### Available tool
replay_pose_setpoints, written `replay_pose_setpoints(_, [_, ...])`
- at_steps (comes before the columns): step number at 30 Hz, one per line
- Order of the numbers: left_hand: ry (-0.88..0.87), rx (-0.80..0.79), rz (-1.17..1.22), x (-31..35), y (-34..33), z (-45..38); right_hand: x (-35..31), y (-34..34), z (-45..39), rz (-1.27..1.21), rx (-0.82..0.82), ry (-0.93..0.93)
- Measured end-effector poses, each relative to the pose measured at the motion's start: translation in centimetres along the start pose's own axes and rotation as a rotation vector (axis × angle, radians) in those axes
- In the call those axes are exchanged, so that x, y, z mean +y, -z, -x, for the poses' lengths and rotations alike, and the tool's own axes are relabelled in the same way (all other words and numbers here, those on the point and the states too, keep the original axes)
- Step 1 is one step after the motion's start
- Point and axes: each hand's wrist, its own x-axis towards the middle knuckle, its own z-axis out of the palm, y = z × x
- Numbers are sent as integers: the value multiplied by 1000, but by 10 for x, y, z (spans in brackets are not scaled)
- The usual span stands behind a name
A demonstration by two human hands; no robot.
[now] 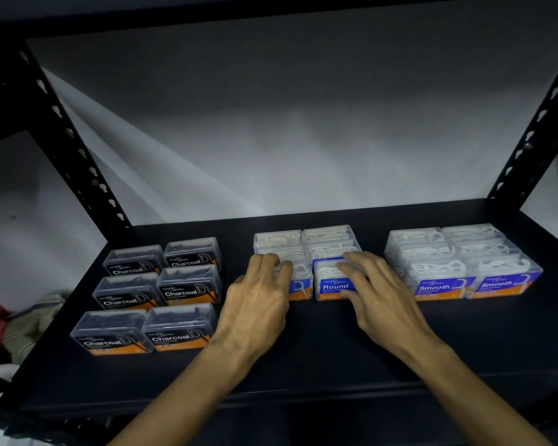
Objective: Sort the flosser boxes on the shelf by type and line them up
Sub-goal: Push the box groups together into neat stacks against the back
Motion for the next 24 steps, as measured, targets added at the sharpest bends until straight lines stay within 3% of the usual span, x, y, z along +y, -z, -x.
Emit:
replay_pose_setpoints(14, [4,30,4,1,1,1,-2,-7,-4,-67,21,-5])
replay_pose_setpoints(20, [18,42,22,-3,2,1,-6,-3,-2,-83,-68,-27])
replay_pose_setpoints(24, [58,-49,115,-11,18,-8,-8,12,-11,-109,-172,-88])
